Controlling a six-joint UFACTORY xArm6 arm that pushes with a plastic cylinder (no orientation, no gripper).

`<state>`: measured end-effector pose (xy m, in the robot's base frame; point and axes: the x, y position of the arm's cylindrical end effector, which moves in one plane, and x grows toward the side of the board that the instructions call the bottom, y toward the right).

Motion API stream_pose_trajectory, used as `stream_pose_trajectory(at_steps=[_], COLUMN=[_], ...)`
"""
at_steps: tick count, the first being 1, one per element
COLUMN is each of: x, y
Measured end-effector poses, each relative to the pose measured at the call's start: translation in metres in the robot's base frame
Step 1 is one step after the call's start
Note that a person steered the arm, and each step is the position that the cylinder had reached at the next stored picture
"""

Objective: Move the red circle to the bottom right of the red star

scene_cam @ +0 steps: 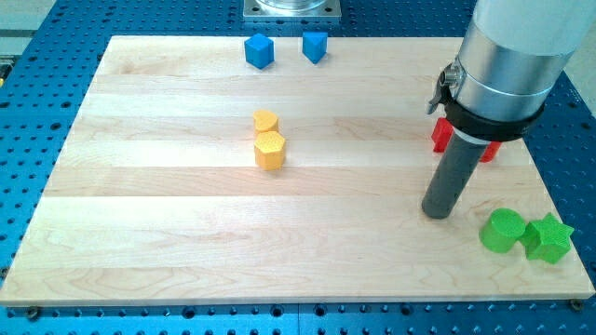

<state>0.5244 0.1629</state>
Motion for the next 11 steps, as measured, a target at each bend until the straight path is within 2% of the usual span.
stream_pose_trajectory(at_steps=[2,4,5,6,7,8,9,11], x=[0.004,0.005,-0.055,-0.148,-0.166,-0.156,-0.152,-0.078], y=[0.009,-0.016,-0.040,-0.051,-0.003,0.066,0.078,0.129])
